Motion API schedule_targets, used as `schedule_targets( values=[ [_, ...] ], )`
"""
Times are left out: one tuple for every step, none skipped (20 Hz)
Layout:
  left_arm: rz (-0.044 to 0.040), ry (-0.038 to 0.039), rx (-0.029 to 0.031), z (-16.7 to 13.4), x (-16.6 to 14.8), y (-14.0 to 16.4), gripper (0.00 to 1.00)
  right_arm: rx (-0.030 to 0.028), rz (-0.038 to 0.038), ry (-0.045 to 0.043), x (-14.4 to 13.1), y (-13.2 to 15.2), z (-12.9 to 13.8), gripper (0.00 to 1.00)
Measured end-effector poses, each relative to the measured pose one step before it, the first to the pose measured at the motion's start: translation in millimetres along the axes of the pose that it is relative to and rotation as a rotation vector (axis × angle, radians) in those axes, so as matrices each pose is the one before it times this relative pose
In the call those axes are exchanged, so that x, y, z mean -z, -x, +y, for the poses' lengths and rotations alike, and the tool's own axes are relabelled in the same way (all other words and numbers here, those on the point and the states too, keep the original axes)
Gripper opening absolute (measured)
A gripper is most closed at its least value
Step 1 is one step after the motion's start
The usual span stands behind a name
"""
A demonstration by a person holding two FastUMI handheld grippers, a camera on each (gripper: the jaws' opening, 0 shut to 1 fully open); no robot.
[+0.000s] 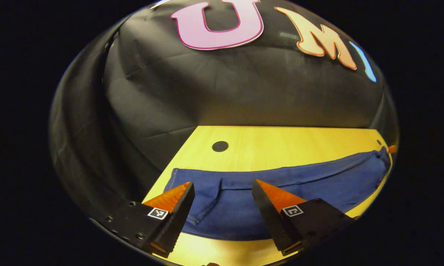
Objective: Grasp the waist and the cuffs of the jeans and fold them to make the two legs overlap; first hold the waist and fold one-third of the jeans toward the cuffs, then hold the cuffs and fold the remaining one-third in the same direction to finish folding.
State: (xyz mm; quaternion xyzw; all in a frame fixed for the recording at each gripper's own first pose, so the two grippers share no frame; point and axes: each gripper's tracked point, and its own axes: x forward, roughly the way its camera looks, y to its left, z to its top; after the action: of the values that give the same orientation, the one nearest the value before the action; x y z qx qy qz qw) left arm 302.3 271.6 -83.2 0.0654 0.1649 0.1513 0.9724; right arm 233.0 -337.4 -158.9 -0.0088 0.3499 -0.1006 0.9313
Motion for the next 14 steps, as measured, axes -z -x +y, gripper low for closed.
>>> schedule_targets(
  values=[
    [-0.00316,0.01299,0.00464,-0.21,-1.26,0.26,0.96,0.01632,0.01392,-0.00975,8.08,7.51,-17.58,1.00],
    [-0.00033,0.00672,-0.00137,0.28,0.13,-0.27,0.96,0.02142,0.00934,-0.01200,6.98,1.79,-17.33,1.00],
    [0.00365,0.00645,-0.00270,-2.32,-3.70,2.78,0.95,0.01920,0.00818,-0.01511,7.35,0.17,-16.76,1.00],
    [0.00760,0.00920,-0.00140,-0.67,0.01,-0.42,0.95,0.01315,0.01914,-0.01749,10.04,-0.36,-12.74,1.00],
    [0.00765,0.00831,0.00112,-0.38,-0.44,-0.23,0.95,0.00320,0.02199,-0.01242,9.76,-2.77,-9.57,1.00],
    [0.00502,0.00587,-0.00195,0.11,-1.43,-0.04,0.96,-0.00134,0.01782,-0.00500,8.76,-6.74,-3.03,1.00],
    [0.00666,0.00349,-0.00242,0.26,0.44,-0.37,0.96,-0.00446,0.01295,0.00377,5.58,-5.45,-3.05,1.00],
    [0.00584,0.01024,-0.00489,0.33,-0.31,-0.63,0.96,-0.00457,0.00928,0.00956,5.64,-6.19,-3.59,1.00],
    [0.00204,0.01790,-0.00261,-0.51,0.04,-0.08,0.96,0.00347,0.00474,0.01134,3.50,-4.50,-3.88,1.00],
    [-0.00155,0.02523,-0.00235,-0.28,-2.85,-0.54,0.96,-0.00969,0.00000,0.00103,1.59,-1.94,1.82,1.00],
    [-0.00242,0.02290,-0.00005,-1.12,-3.43,1.14,0.96,-0.00940,0.00548,-0.00079,2.37,-5.02,1.26,1.00],
    [0.00223,0.01580,-0.00409,0.18,-2.70,0.09,0.96,-0.01124,0.00516,-0.00555,1.42,-4.41,1.24,1.00],
    [0.00460,0.00380,-0.00818,0.70,-2.94,-0.17,0.96,-0.01006,-0.00063,-0.01319,-0.92,-0.91,1.03,1.00],
    [0.00568,-0.00415,-0.00845,0.08,1.47,-0.01,0.96,-0.00958,0.00051,-0.01805,-1.01,-1.05,-0.69,0.99]
  ],
)
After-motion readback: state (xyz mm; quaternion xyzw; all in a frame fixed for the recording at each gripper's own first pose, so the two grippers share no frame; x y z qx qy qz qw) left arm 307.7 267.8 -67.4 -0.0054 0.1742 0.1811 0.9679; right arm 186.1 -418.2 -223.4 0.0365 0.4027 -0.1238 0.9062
